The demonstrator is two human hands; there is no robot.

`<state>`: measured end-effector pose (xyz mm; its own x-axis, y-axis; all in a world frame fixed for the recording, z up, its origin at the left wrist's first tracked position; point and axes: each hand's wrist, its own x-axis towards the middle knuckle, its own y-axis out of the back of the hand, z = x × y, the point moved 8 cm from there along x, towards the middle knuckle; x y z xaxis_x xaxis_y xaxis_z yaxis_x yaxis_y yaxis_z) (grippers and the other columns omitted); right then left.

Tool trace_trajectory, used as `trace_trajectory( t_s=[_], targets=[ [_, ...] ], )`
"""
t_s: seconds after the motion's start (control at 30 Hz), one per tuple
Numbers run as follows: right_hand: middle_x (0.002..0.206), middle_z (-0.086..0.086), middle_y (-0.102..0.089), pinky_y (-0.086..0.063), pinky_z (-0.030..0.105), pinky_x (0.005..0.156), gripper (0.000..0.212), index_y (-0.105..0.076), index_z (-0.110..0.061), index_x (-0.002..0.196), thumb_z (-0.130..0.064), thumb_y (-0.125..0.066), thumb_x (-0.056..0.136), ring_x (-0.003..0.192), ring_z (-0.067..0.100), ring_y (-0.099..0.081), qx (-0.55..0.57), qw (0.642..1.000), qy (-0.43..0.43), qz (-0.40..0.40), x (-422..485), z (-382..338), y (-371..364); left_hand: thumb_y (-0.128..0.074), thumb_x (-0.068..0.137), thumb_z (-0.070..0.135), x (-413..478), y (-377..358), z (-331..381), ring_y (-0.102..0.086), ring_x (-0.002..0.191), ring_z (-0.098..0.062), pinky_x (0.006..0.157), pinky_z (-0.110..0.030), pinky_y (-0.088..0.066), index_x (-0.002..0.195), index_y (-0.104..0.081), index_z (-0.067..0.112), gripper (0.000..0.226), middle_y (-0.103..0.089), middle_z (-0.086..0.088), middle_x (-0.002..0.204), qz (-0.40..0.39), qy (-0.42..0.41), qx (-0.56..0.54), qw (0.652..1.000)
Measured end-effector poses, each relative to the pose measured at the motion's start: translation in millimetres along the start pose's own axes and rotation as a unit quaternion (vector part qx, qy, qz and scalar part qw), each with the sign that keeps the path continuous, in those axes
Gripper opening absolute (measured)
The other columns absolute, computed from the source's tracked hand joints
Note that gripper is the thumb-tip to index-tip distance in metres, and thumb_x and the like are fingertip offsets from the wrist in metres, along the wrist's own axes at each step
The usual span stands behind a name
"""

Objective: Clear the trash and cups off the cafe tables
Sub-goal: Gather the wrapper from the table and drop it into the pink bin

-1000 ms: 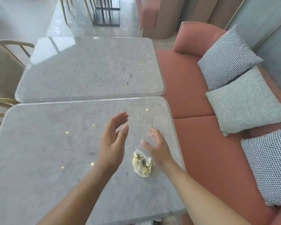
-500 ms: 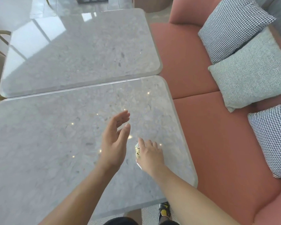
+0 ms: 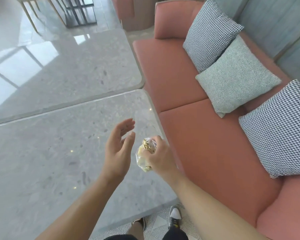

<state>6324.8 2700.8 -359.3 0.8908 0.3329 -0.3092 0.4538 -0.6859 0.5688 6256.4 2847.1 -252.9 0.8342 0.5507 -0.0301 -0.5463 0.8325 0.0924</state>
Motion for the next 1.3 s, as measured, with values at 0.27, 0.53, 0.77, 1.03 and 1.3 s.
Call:
trace_trajectory(
  t_s=[0.27, 0.53, 0.77, 1.03, 1.3],
  targets=[
    [0.084, -0.015, -0.065, -0.049, 0.019, 0.067, 0.03, -0.056, -0.039, 0.096, -0.05, -0.067, 0.071, 0.076, -0.001, -0.061, 0.145, 0.985, 0.057, 0.071, -12.7, 19.9, 104.0, -0.057, 0.098, 0.026, -41.2, -75.4, 30.8, -0.065, 0.129, -0.015, 0.111, -0.059, -0.05, 0.129, -0.064, 0.03, 0.033, -0.071, 0.007, 0.131, 0.029, -0.016, -0.005, 0.999],
    [0.071, -0.025, -0.062, -0.042, 0.011, 0.058, 0.02, -0.056, -0.045, 0.087, -0.052, -0.067, 0.072, 0.061, -0.004, -0.055, 0.228, 0.956, 0.118, 0.144, -37.9, 30.6, 220.1, -0.059, 0.096, 0.033, -70.4, -152.1, 72.5, -0.066, 0.124, -0.012, 0.107, -0.05, -0.053, 0.124, -0.065, 0.033, 0.028, -0.073, 0.01, 0.125, 0.014, -0.04, -0.005, 0.999],
    [0.075, -0.026, -0.063, -0.046, 0.014, 0.062, 0.018, -0.057, -0.038, 0.086, -0.044, -0.07, 0.075, 0.066, 0.0, -0.058, 0.249, 0.946, 0.122, 0.166, -56.6, 34.0, 261.0, -0.057, 0.097, 0.028, -90.7, -169.7, 97.4, -0.066, 0.123, -0.013, 0.109, -0.051, -0.052, 0.123, -0.066, 0.033, 0.028, -0.073, 0.009, 0.123, 0.011, -0.064, 0.007, 0.998],
    [0.072, -0.024, -0.062, -0.048, 0.019, 0.065, 0.018, -0.059, -0.032, 0.087, -0.042, -0.071, 0.079, 0.066, -0.002, -0.056, 0.258, 0.944, 0.129, 0.158, -86.1, 31.2, 255.0, -0.057, 0.096, 0.037, -122.4, -150.9, 103.4, -0.065, 0.126, -0.014, 0.109, -0.054, -0.052, 0.128, -0.064, 0.033, 0.033, -0.071, 0.007, 0.128, 0.017, -0.073, 0.017, 0.997],
    [0.074, -0.009, -0.065, -0.052, 0.039, 0.073, 0.016, -0.064, -0.027, 0.089, -0.038, -0.074, 0.082, 0.069, 0.011, -0.058, 0.227, 0.948, 0.128, 0.184, -150.7, 24.8, 234.3, -0.056, 0.093, 0.048, -180.9, -100.9, 96.5, -0.063, 0.129, -0.012, 0.109, -0.055, -0.052, 0.129, -0.063, 0.039, 0.038, -0.07, 0.01, 0.132, 0.021, -0.083, -0.002, 0.996]
  ],
)
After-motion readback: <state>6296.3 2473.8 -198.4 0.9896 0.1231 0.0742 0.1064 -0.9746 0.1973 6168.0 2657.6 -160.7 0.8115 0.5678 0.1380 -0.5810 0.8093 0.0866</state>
